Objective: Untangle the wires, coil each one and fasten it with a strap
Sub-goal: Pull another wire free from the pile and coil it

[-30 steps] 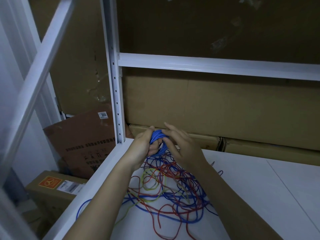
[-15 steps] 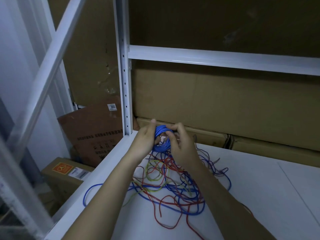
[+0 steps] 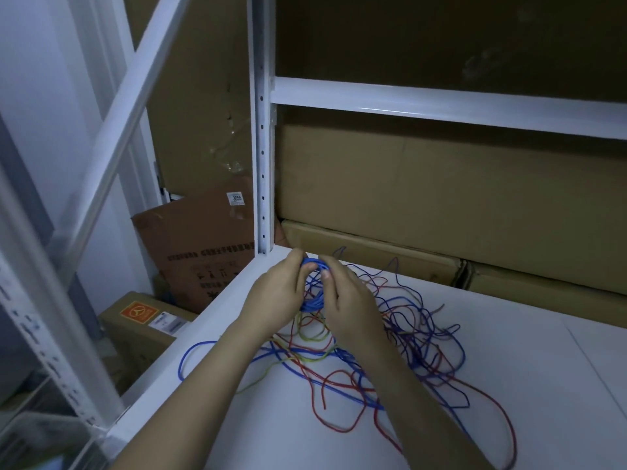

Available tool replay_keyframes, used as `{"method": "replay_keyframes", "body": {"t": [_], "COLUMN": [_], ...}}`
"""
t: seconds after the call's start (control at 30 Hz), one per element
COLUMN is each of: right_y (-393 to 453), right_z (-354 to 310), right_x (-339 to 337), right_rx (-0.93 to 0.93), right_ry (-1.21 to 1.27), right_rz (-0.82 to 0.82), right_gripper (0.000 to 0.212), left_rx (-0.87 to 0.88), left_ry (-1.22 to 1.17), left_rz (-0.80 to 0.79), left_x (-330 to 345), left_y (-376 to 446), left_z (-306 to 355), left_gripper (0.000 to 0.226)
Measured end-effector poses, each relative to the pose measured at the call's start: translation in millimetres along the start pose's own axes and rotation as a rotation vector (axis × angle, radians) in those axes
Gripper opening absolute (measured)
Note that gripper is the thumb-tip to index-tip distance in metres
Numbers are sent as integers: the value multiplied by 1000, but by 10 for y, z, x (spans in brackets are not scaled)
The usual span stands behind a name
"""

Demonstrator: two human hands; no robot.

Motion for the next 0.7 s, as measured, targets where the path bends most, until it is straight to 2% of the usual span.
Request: {"method": "replay_keyframes", "body": {"t": [0.1,0.23,0.4,0.5,0.6,0.7], "right_y": [-62,-177,-469,-668,-855,-1128], "right_z": [-35,-10,-52,-178,-199,-308], "right_x": [63,110,63,-82,-312,-704], "right_rx": [3,152,387,445,503,440], "right_ry": [-226,-300,-453,-660,-639,-469], "right_rz": [-19,-19,151,300,344,535], "right_gripper": [36,41,39,49,38,27], "left_rx": [44,160,304,381,502,640], "left_ry": [69,84,-82,-175,-202,-221], "left_rz": [-4,-65,-134,-207,-197,-159], "left_x": [6,66,179,270,260,207], "left_y": [1,-8,-120,-227,-336,-443], "left_z": [-16,18,165,331,612,1020], "left_gripper": [28,28,20,21,24,27]}}
Point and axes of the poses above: each hand's wrist, its own y-axis towards the middle knuckle, its own x-axis out of the palm, z = x × y, the point moved 5 cm from there along y, towards the middle knuckle, and after that the axes turned 15 degrees about y, right-handed, at the moved point
